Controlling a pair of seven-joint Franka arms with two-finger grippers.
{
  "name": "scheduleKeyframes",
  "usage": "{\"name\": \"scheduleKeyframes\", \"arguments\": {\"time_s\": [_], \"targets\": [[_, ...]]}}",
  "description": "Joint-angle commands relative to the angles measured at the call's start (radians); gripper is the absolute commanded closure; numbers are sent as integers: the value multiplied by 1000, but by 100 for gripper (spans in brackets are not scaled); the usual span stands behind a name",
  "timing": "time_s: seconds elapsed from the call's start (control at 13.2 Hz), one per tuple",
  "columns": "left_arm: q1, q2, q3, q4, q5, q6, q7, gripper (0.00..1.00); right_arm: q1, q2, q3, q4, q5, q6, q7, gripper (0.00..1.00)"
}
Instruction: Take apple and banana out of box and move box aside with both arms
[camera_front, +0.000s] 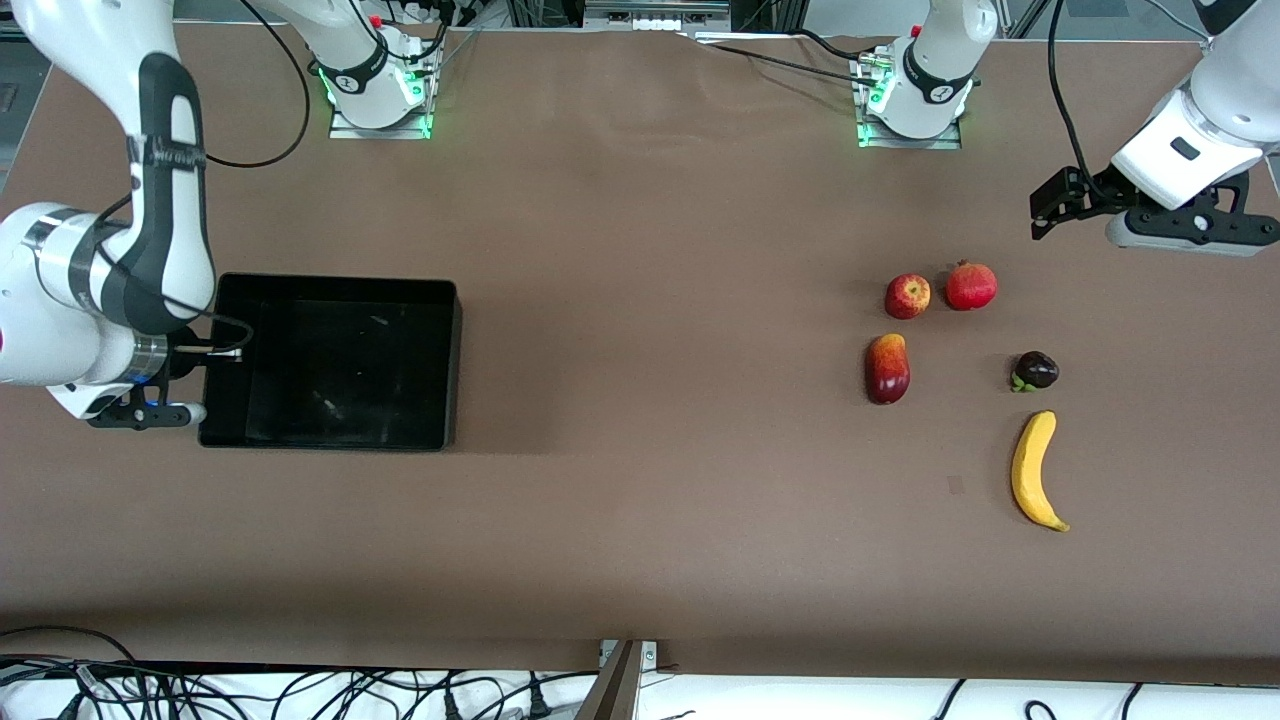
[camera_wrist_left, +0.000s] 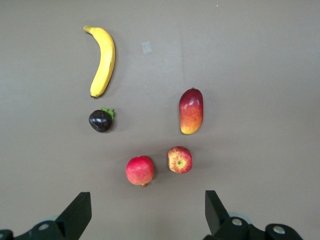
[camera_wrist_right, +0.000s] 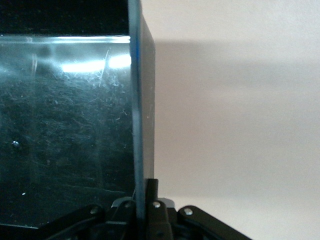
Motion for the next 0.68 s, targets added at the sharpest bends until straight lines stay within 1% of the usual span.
{"name": "scheduleKeyframes", "arguments": {"time_s": [0.0, 0.08, 0.15, 0.23, 0.38, 0.45, 0.61], "targets": [[-8, -30, -2, 5, -19, -37, -36, 0, 9, -22, 14, -156, 15, 168, -49, 100], [-7, -34, 0, 4, -21, -41, -38, 0, 12, -22, 16, -180, 15, 195, -57, 91], [-2, -34, 0, 4, -21, -46, -38, 0, 12, -29, 14, -175, 15, 190, -57, 27], [1, -35, 6, 4, -21, -47, -38, 0, 15, -51, 14, -154, 15, 180, -51, 0], [2, -35, 13, 12, -24, -47, -36, 0, 20, -82, 13, -90, 12, 96, -35, 0], [2, -29, 10, 24, -24, -55, -35, 0, 21, -96, 5, -41, 7, 41, -25, 0], [1, -3, 10, 73, -19, -72, -22, 0, 21, -111, -19, 100, -5, -129, 1, 0]]}}
